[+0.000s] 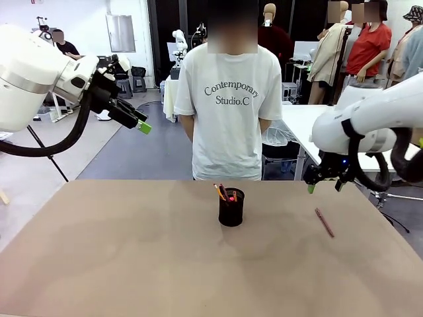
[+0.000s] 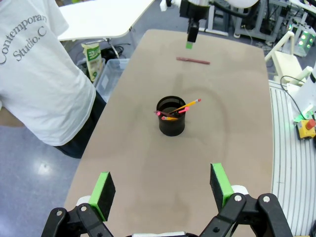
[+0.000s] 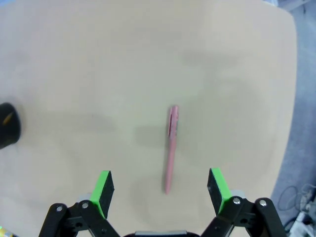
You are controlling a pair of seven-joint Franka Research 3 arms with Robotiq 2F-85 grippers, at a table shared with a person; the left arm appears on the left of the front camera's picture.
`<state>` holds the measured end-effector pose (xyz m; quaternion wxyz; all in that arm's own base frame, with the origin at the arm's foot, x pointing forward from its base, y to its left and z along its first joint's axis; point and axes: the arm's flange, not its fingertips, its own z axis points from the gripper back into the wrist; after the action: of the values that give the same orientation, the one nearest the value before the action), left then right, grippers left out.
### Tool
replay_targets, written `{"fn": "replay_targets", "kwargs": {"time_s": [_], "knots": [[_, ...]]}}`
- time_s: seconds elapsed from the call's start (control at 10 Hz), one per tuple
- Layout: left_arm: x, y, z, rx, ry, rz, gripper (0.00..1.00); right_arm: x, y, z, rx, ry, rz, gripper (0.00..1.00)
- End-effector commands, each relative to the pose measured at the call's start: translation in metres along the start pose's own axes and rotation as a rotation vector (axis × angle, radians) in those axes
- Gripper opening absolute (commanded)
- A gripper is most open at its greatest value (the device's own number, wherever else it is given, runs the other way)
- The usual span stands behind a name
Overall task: Place the pens into the pen holder.
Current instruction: Pick up a writing instrument from the table and place it into the Pen holder.
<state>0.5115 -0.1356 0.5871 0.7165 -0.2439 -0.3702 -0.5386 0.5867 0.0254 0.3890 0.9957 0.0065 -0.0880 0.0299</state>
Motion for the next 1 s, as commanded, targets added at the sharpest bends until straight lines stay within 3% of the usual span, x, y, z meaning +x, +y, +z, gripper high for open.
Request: {"fn": "replay_targets", "kwargs": {"time_s": [0.0, 0.6, 0.9], "knots": [[0.0, 0.0, 0.002, 0.007, 0.001, 0.002, 1.0, 0.016, 0.005, -0.021, -0.046, 0.021, -0.033, 1.0], [0.0, 0.0, 0.002, 0.007, 0.001, 0.002, 1.0, 0.011, 0.002, -0.074, -0.118, 0.126, -0.105, 1.0], [0.0, 0.0, 0.002, 0.007, 0.001, 0.002, 1.0, 0.014, -0.005, -0.082, -0.11, 0.122, -0.135, 1.0]]}}
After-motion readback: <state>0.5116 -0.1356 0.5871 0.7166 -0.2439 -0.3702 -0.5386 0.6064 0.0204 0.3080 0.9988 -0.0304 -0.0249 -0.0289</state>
